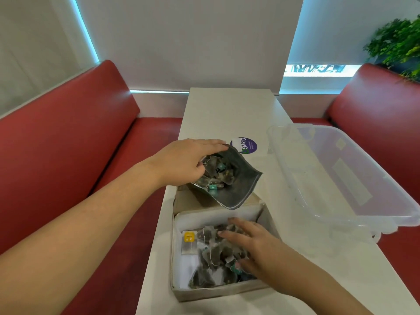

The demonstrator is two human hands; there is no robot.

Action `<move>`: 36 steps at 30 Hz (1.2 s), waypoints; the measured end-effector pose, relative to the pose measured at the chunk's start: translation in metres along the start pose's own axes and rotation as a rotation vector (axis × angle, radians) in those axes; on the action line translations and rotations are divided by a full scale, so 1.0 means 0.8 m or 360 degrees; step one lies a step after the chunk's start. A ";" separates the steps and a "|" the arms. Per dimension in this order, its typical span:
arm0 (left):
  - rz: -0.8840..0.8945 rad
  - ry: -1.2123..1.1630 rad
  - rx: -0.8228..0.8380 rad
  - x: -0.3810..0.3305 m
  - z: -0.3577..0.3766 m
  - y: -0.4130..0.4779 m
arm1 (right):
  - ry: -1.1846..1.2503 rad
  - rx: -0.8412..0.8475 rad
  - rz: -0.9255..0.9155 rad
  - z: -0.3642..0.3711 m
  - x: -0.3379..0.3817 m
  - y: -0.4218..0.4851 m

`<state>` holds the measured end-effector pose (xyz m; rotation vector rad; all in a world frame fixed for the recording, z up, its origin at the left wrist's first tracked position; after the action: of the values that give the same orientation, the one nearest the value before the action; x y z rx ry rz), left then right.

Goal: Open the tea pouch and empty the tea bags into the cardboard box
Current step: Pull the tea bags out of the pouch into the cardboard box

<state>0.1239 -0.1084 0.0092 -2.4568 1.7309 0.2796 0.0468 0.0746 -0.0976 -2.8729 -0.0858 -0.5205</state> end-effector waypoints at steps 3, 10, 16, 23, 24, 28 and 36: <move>0.0013 -0.0068 0.0030 0.006 0.001 -0.002 | 0.0085 -0.0403 -0.0085 -0.042 0.005 0.001; 0.0026 -0.0144 0.0114 0.007 0.005 0.000 | -0.0128 -0.0253 0.0091 -0.102 0.020 0.127; 0.0053 -0.0201 0.0082 0.002 0.005 0.003 | -0.0351 0.0248 0.0398 -0.066 0.011 0.214; 0.0043 -0.0197 0.0041 0.011 0.003 0.003 | -0.0264 0.0413 0.0468 -0.065 -0.001 0.191; 0.0039 -0.0193 0.0037 0.012 0.002 0.003 | -0.0246 0.0371 0.0425 -0.068 -0.002 0.177; 0.0016 -0.0187 0.0054 0.012 0.002 0.004 | -0.0068 -0.0429 0.0021 -0.101 0.011 0.088; 0.0007 -0.0185 0.0047 0.001 0.004 0.004 | 0.0140 -0.0542 -0.0359 -0.044 0.048 0.020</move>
<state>0.1209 -0.1098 0.0062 -2.3658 1.6817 0.3861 0.0721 0.0517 -0.0553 -3.1847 -0.3416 -0.7701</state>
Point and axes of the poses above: each hand's wrist, its own y-axis towards the middle knuckle, its own z-axis out of the palm, x = y × z, the point moved 5 cm from there along y, towards the middle knuckle, and after that the axes turned 6 degrees about x, right-handed, at the moved point
